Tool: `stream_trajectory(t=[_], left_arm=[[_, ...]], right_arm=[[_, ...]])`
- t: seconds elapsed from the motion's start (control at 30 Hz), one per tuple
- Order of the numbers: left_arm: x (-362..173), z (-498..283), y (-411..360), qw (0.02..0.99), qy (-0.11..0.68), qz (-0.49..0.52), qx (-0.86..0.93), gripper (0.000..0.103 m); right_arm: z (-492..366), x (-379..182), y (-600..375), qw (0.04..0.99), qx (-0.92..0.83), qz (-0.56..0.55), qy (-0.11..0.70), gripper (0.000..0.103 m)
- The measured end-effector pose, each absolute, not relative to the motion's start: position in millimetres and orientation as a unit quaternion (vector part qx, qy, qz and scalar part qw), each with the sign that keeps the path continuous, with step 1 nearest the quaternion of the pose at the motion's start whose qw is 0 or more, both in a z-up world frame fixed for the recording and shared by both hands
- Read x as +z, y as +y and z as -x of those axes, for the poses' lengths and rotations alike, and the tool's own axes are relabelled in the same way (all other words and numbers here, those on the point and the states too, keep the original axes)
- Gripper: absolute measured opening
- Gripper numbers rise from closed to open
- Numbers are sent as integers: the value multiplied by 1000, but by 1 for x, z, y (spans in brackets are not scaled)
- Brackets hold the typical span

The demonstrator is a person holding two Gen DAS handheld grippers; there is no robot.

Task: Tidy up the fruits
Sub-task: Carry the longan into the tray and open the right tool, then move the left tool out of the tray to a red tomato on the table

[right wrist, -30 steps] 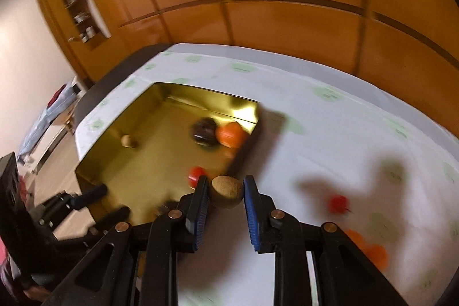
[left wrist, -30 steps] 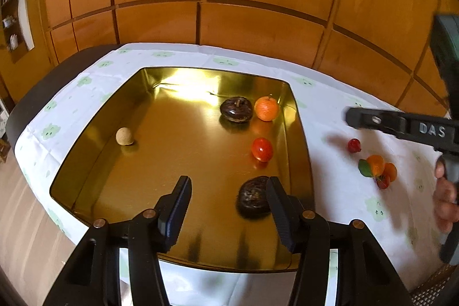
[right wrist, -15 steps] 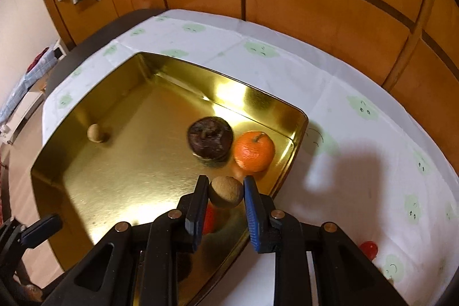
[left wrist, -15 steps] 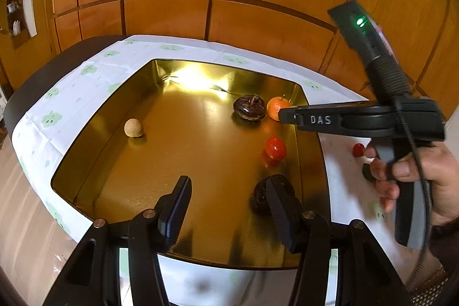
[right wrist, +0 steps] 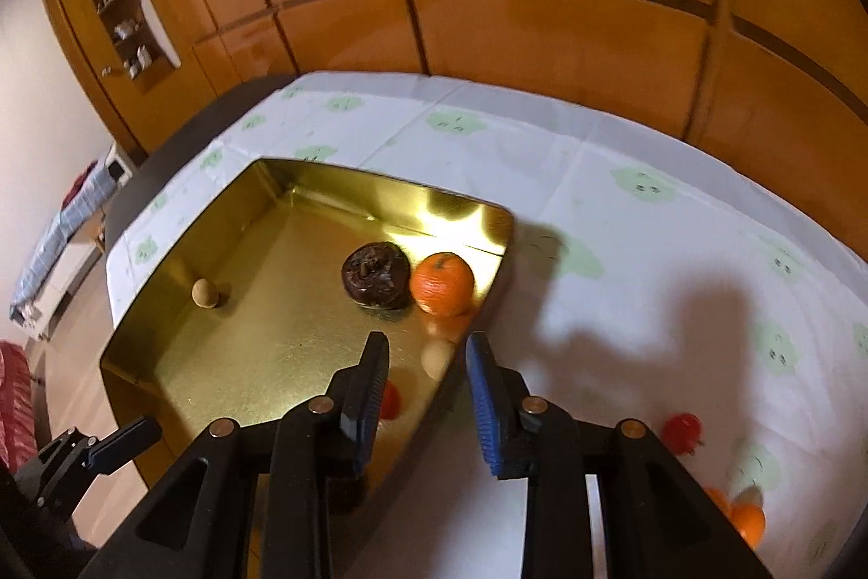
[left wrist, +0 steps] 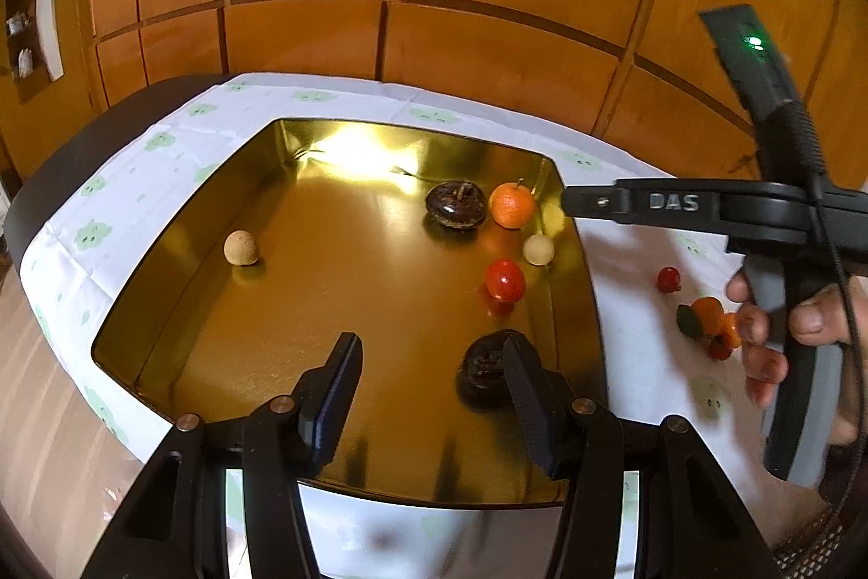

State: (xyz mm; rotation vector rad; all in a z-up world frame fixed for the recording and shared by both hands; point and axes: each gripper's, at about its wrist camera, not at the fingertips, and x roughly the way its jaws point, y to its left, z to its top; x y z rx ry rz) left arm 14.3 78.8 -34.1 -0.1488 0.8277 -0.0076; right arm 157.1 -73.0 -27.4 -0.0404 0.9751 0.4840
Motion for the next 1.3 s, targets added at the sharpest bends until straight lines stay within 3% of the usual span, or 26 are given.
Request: stream_trajectory(t=[0.93, 1.3], left_arm=[[-10, -4, 4, 918, 388, -23, -77, 56], [-10, -2, -32, 909, 393, -61, -125, 56]], right_arm=[[-120, -7, -338, 896, 9, 15, 444, 30], [-121, -43, -432, 861, -84, -142, 482, 30]])
